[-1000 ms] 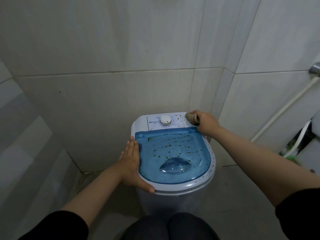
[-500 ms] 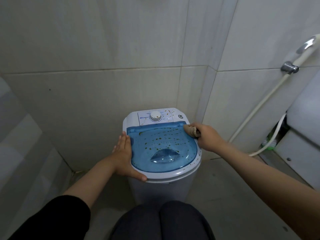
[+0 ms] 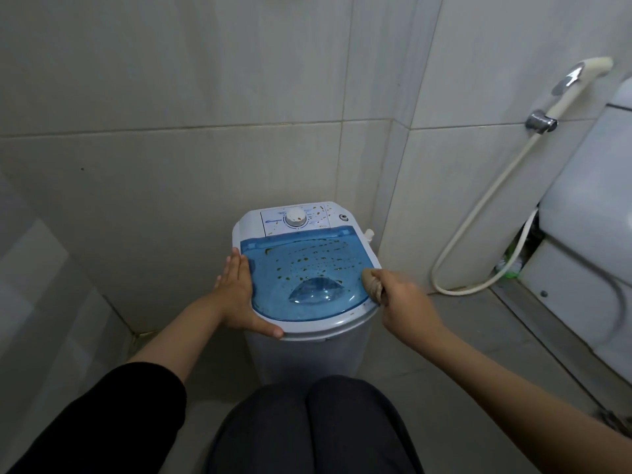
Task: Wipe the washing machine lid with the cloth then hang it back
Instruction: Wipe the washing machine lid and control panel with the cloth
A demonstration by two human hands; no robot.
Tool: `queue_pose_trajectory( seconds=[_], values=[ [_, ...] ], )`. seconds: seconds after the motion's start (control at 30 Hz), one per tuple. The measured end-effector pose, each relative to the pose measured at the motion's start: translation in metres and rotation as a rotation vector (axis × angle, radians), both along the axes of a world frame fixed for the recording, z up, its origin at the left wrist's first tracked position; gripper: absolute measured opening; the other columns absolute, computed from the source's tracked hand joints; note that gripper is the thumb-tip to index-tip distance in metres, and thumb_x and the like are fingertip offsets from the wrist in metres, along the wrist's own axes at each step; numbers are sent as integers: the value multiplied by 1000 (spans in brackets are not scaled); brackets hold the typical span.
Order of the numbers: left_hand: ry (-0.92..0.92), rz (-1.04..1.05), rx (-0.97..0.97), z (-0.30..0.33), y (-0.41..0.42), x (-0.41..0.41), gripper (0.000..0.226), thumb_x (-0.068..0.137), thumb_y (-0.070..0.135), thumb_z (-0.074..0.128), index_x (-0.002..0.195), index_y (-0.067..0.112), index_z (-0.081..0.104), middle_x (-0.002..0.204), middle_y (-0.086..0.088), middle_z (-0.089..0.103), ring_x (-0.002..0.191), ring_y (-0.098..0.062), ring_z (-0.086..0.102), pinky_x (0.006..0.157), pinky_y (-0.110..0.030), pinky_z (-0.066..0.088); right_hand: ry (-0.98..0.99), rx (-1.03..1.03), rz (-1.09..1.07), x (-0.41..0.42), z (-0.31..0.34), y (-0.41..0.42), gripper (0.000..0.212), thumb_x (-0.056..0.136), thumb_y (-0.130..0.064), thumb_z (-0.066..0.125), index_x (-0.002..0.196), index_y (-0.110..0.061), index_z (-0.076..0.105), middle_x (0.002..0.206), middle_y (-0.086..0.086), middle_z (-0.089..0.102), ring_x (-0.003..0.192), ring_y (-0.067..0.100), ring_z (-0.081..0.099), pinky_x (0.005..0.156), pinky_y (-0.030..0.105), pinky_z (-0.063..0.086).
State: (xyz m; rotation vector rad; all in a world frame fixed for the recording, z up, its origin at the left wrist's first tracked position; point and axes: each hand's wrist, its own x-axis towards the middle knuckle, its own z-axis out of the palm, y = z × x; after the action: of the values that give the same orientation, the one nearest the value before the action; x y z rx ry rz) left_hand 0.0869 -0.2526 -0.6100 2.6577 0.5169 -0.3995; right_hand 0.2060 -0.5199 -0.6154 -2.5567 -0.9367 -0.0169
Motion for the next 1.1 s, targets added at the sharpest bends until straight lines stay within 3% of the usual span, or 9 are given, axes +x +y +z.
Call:
queue_pose_trajectory(
  seconds=[0.23,0.33,0.4,0.6,0.73,0.8,0.87,1.0,1.1],
  values=[
    [9,2,6,1,-3,-1,181,7,93,53,142,4,-29,149,-10,-40,139,-26,-32,118,-48,-5,-116,-213,-81,-48,-9,15,48,84,3,46,131,-5,39,130,15,49,105,35,56,79,40,50],
    [12,2,-2,5,1,0,181,8,93,53,142,4,-29,149,-10,-40,139,-26,-32,117,-48,-5,-207,-325,-60,-64,-11,30,52,61,5,70,111,3,57,101,22,66,77,36,67,56,37,55],
    [-7,29,27,9,10,0,181,8,93,53,142,4,-29,149,-10,-40,139,-26,-32,117,-48,-5,-240,-328,-37,-69,-7,50,46,50,6,73,95,4,63,81,20,69,60,33,67,44,34,53],
    [2,28,22,13,13,3,181,8,92,53,141,3,-31,149,-10,-40,139,-26,-33,117,-48,-6,-51,-340,135,-90,23,75,47,79,8,58,122,0,42,120,22,52,108,38,57,79,41,50],
    [-10,51,35,9,23,11,175,18,88,61,140,2,-31,149,-11,-40,139,-27,-33,117,-48,-6,220,-219,272,-62,54,90,22,76,2,57,94,-9,53,95,12,60,93,32,61,64,29,44],
    [-18,35,29,4,20,10,175,19,89,60,140,2,-32,149,-12,-40,139,-27,-32,118,-49,-5,415,-133,237,-42,67,86,23,72,2,63,81,-14,51,78,2,57,75,21,61,52,21,42],
    [-13,13,17,0,14,8,177,16,92,57,140,4,-33,148,-11,-42,138,-27,-34,118,-51,-4,499,-46,168,-18,76,84,27,68,5,65,78,-15,51,74,-1,56,68,14,58,53,22,47],
    [-8,-13,5,-4,5,2,177,15,92,56,140,5,-33,146,-9,-44,137,-27,-35,117,-50,-6,314,183,83,38,78,98,28,60,8,56,64,-16,42,74,4,53,73,22,50,63,32,43],
    [4,-19,6,-7,4,1,175,18,92,58,139,5,-34,145,-8,-46,136,-27,-37,116,-51,-7,89,129,91,81,71,122,26,68,7,54,90,-6,55,93,16,63,84,31,58,66,34,46]
  ],
)
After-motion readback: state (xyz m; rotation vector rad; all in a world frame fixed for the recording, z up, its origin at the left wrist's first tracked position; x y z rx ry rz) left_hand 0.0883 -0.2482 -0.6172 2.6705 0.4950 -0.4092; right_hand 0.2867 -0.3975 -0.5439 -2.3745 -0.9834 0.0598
